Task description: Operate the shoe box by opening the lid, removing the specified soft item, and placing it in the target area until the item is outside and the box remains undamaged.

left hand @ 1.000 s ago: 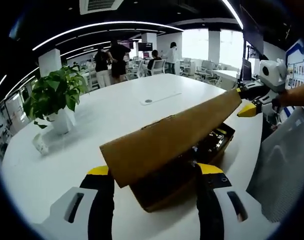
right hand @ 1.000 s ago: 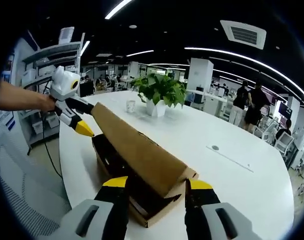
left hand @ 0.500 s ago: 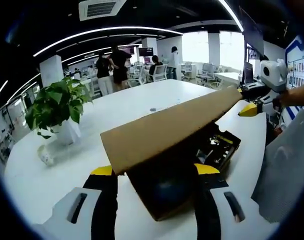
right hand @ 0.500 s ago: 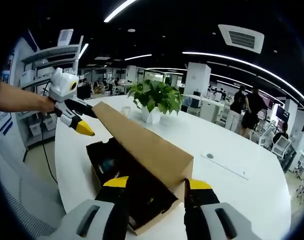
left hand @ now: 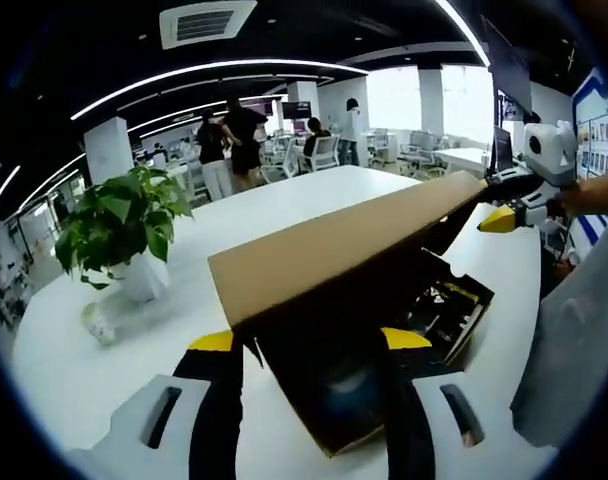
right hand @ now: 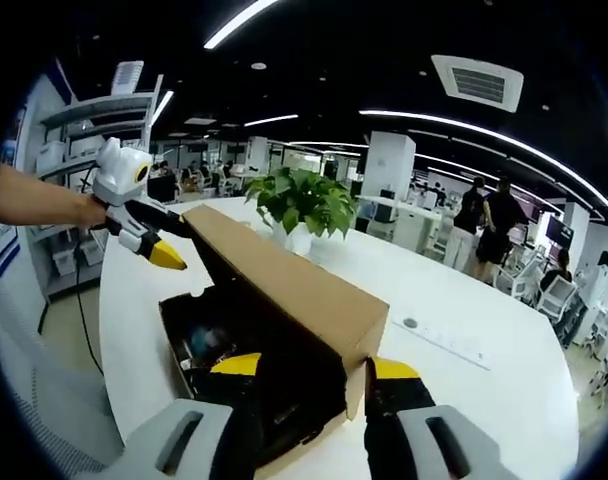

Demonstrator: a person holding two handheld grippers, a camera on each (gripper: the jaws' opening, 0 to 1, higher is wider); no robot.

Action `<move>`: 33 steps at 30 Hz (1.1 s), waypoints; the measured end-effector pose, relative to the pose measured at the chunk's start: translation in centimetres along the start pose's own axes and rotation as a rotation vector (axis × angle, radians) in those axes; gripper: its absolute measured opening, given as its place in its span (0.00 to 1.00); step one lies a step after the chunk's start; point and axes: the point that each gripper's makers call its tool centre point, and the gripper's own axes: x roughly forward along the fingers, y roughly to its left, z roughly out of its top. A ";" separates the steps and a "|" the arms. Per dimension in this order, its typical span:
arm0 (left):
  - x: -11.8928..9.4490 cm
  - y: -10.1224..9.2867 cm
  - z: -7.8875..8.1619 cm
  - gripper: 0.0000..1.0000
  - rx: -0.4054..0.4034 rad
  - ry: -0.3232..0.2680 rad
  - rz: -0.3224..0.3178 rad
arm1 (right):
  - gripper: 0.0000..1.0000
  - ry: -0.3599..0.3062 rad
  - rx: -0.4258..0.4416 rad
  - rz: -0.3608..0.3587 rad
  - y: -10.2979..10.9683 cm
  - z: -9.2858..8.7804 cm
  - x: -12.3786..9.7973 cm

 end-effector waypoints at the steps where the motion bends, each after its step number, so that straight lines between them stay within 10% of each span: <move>1: 0.1 0.1 0.1 0.52 -0.001 -0.002 0.002 | 0.36 -0.001 0.001 -0.001 -0.1 0.0 0.1; 33: 1.8 5.0 2.3 0.11 0.044 -0.033 0.101 | 0.03 -0.035 -0.001 -0.111 -5.2 1.4 2.0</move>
